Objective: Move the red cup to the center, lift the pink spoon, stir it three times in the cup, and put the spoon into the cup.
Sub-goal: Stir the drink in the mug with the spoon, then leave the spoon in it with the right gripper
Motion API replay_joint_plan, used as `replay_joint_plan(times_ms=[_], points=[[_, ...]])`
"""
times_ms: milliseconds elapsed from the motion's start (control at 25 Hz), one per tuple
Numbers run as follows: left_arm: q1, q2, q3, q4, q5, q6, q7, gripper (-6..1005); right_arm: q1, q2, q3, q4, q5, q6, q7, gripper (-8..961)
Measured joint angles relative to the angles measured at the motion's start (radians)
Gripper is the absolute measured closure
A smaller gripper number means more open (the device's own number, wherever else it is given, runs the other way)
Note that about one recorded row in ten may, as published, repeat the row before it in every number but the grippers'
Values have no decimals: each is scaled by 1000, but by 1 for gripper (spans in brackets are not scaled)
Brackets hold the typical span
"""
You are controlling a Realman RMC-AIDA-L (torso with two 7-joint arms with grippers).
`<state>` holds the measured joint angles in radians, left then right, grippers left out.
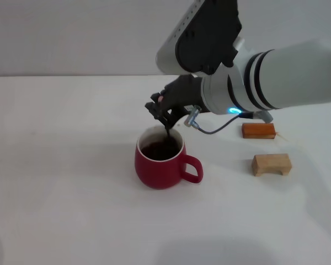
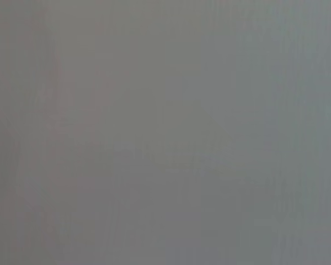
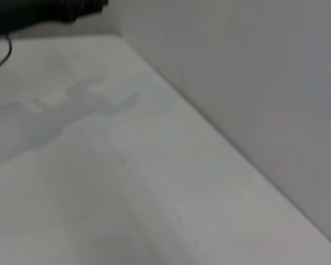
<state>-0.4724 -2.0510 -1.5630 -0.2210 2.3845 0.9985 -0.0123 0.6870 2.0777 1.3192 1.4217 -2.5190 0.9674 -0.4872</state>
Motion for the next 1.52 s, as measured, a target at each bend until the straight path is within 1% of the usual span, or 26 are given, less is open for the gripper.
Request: replay_joint_plan(times_ms=[200,320,360,480,520,640,880,960,1080,1360,1520], points=[[0,0,0,0,-1,0,0,172,0,-1,25,50,37,92,0,822],[-2,0,0,0,-1,0,0,172,12,-3,77,57,155,146,-23,822],[-3,0,0,0,-1,0,0,172,12,-3,77,57,155,146,-23,822],[-4,0,0,0,0,0,0,172,22,-4,115,23,256,156,-56,822],[-4,0,0,0,0,0,0,172,22,-4,115,23,256,156,-56,822],[-3,0,0,-1,0,0,0,172,20,-4,105,9,255,130,-66,822],[5,0,0,-10,1,1,-1,172,15,-2,63,-32,219,66,-76,792],[6,0,0,-10,1,1,-1,172,7,-1,34,-52,195,5,-79,782],[8,0,0,-11,0,1,-3,172,7,-1,22,-64,189,-23,-82,766],[11,0,0,-11,1,2,-24,172,12,-1,13,-71,189,-36,-84,731],[11,0,0,-11,1,2,-25,172,12,-1,-17,-72,185,-81,-88,718]])
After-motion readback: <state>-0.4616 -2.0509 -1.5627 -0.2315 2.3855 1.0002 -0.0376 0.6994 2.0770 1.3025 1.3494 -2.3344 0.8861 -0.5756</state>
